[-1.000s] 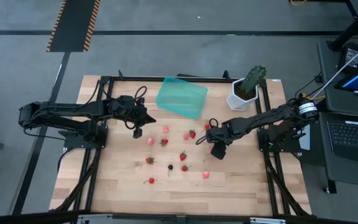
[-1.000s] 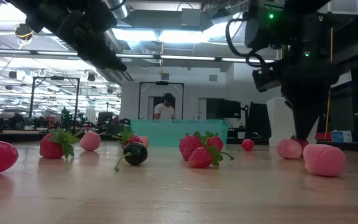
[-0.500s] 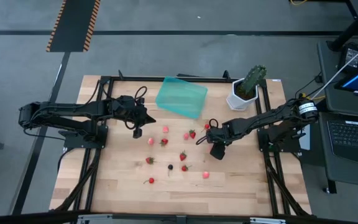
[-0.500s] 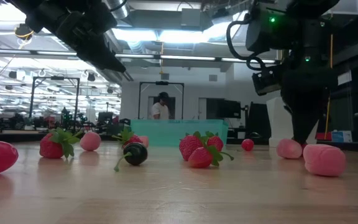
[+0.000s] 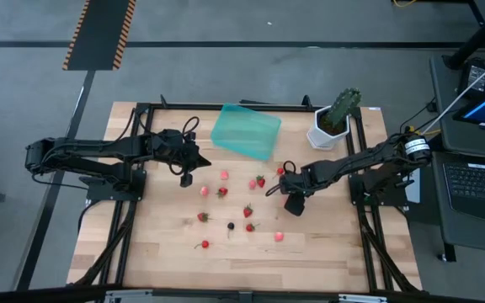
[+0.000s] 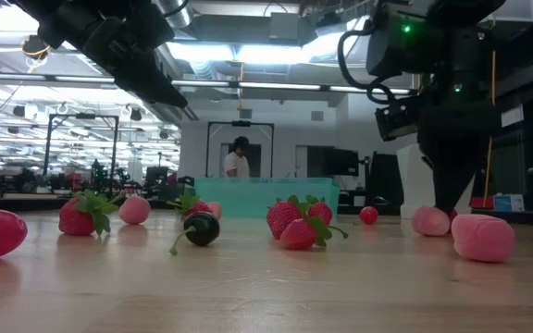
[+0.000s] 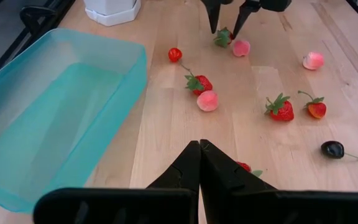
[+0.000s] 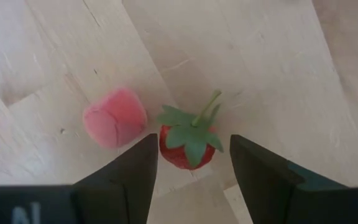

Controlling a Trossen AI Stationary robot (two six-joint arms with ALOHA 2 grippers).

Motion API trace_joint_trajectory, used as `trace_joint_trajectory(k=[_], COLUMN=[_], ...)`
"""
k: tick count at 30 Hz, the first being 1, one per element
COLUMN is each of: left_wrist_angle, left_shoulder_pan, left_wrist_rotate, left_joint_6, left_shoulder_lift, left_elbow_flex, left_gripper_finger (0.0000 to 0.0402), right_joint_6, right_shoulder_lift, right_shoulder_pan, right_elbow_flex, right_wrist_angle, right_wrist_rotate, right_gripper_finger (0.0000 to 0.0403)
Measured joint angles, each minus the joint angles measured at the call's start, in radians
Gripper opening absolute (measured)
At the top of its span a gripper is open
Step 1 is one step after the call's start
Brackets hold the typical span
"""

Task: Pick and placing Produce into tupperware
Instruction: Put the red strawberry into the light blue bin

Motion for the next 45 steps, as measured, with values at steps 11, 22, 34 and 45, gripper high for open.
trace_joint_trajectory(k=[11, 22, 34, 45], left_wrist_angle=[0.001, 0.001, 0.001, 0.000], left_shoulder_pan=[0.000, 0.000, 0.000, 0.000], left_wrist_rotate=[0.000, 0.000, 0.000, 0.000], left_joint_6=[-0.004, -0.007, -0.006, -0.006], left_shoulder_lift=[0.000, 0.000, 0.000, 0.000], left_elbow_flex=[0.000, 0.000, 0.000, 0.000], left_gripper_finger=[0.0000, 0.0000, 0.0000, 0.0000], right_joint_6=[0.016, 0.005, 0.004, -0.027], right_shoulder_lift=[0.000, 0.000, 0.000, -0.003], right_shoulder_pan=[0.002, 0.002, 0.002, 0.001], right_elbow_flex=[-0.081, -0.081, -0.080, -0.024], right_wrist_angle=[0.104, 0.117, 0.117, 0.063], right_wrist_rotate=[0.000, 0.000, -0.004, -0.036], right_gripper_finger=[0.0203, 0.0155, 0.0139, 0.0139])
